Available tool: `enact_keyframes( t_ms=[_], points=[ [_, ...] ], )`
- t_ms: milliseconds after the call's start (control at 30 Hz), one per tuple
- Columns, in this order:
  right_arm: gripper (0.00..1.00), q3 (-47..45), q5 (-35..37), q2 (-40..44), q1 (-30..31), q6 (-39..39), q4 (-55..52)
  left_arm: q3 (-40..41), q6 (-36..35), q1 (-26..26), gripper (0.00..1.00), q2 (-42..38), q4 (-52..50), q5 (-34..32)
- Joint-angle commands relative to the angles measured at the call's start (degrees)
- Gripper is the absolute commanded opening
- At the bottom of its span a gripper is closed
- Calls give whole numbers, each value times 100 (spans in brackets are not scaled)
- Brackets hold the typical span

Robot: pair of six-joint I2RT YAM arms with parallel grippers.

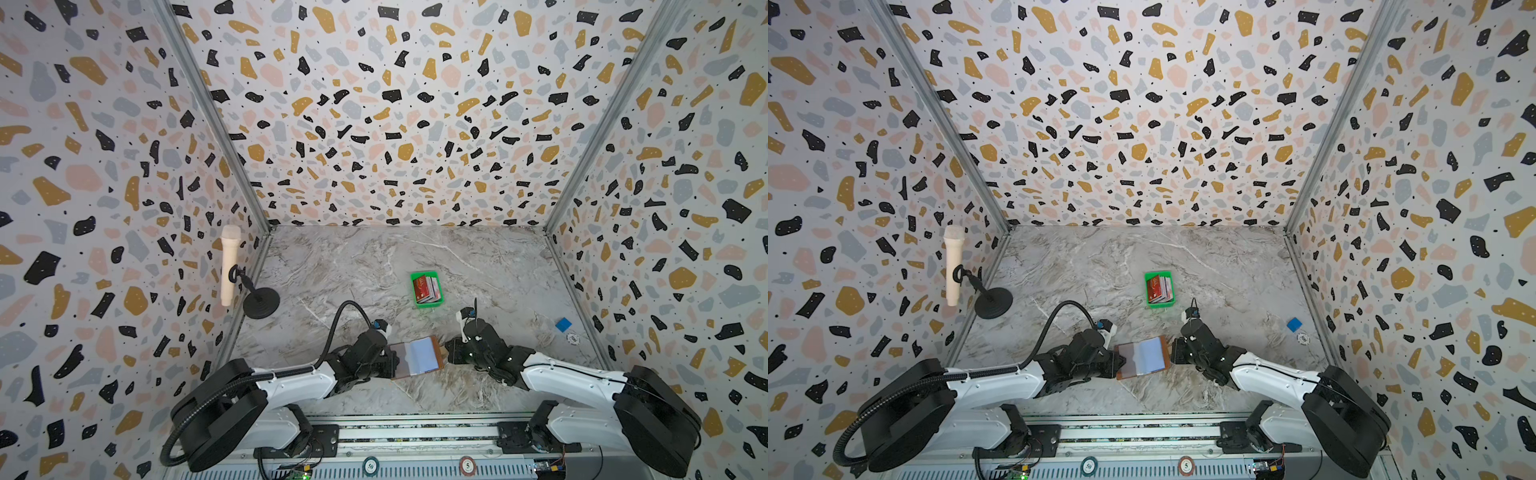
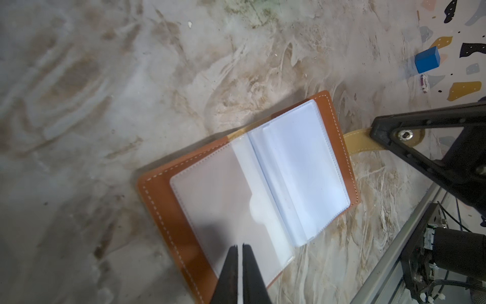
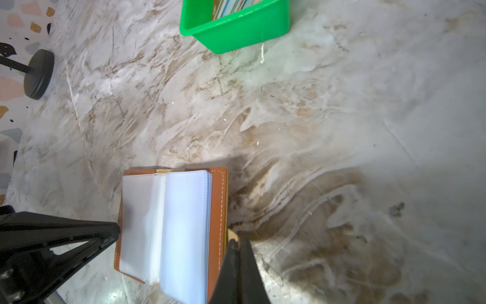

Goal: Insert credit cards into a card holder
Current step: Move the card holder to the center of the table.

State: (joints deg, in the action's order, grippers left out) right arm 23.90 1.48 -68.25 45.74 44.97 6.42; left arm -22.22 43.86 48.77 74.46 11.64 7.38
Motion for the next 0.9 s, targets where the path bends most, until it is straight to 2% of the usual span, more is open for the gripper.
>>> enact_keyframes(
  t_ms=[0,300,500,633,767,867],
  points=[
    [0,-7,274,168,47,348,197,-37,-163,-84,9,140,235,-52],
    [0,-140,445,319,98,665,93,-14,-213,-308,1,411,585,114],
    [0,-79,546,304,207,722,86,-362,-122,-256,7,259,687,281],
    [0,-31,522,195,208,724,86,-507,-94,-43,8,602,795,307],
    [0,-48,537,211,208,749,50,-212,102,-148,0,965,1121,173],
    [0,-111,599,322,208,789,8,40,211,-344,0,1021,1314,185]
  ],
)
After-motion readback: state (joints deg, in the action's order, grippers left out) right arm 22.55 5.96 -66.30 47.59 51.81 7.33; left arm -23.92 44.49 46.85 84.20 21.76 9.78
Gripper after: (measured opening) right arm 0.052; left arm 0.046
